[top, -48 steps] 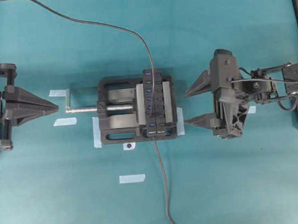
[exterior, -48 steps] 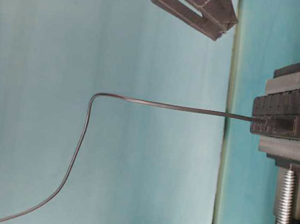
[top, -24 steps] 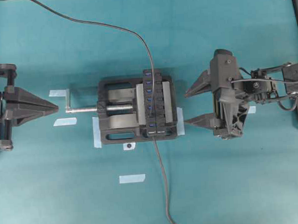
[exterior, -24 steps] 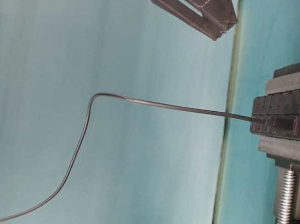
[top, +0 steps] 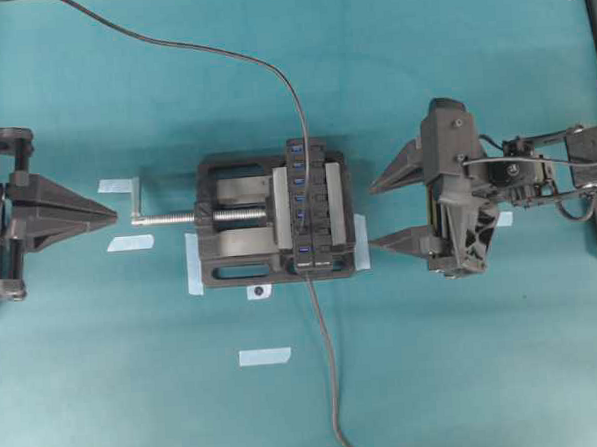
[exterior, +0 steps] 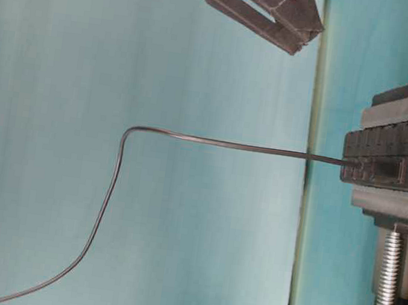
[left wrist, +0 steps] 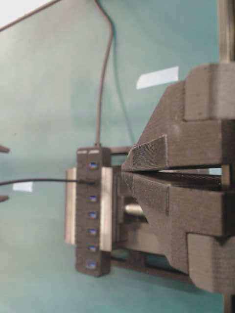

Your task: Insert the USB into the second port from the front of the fixed hub.

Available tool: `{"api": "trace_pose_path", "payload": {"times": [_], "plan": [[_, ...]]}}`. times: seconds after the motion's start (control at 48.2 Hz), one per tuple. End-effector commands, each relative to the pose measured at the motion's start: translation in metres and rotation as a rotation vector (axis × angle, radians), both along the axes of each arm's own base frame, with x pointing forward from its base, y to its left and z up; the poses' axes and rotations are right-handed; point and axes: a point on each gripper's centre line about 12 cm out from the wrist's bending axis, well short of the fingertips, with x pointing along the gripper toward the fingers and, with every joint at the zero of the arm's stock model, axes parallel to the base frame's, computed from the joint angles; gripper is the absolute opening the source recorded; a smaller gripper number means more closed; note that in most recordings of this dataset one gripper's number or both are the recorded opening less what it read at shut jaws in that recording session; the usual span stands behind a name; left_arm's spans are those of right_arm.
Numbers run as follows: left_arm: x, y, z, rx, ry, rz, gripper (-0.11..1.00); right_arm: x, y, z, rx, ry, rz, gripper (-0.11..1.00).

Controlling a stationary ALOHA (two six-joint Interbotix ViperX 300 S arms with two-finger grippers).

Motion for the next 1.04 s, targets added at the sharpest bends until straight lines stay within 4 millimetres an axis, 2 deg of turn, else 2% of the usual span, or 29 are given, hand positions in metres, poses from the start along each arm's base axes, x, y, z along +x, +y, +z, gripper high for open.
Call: {"api": "trace_pose_path", "payload": {"times": [0.0,1.016], "plan": [[0.0021,-0.0001,0.0047,0.003,-0.014,-0.001,0.00,0.0021,-0.0004,0.0063,0.004,-0.024,-0.004,0.87],[-0.0063,0.0004,0.0057,0.002,-0.040,0.001,0.00,0.0018,-0.0004,0.0064,0.004,-0.026,-0.004,0.87]]}}
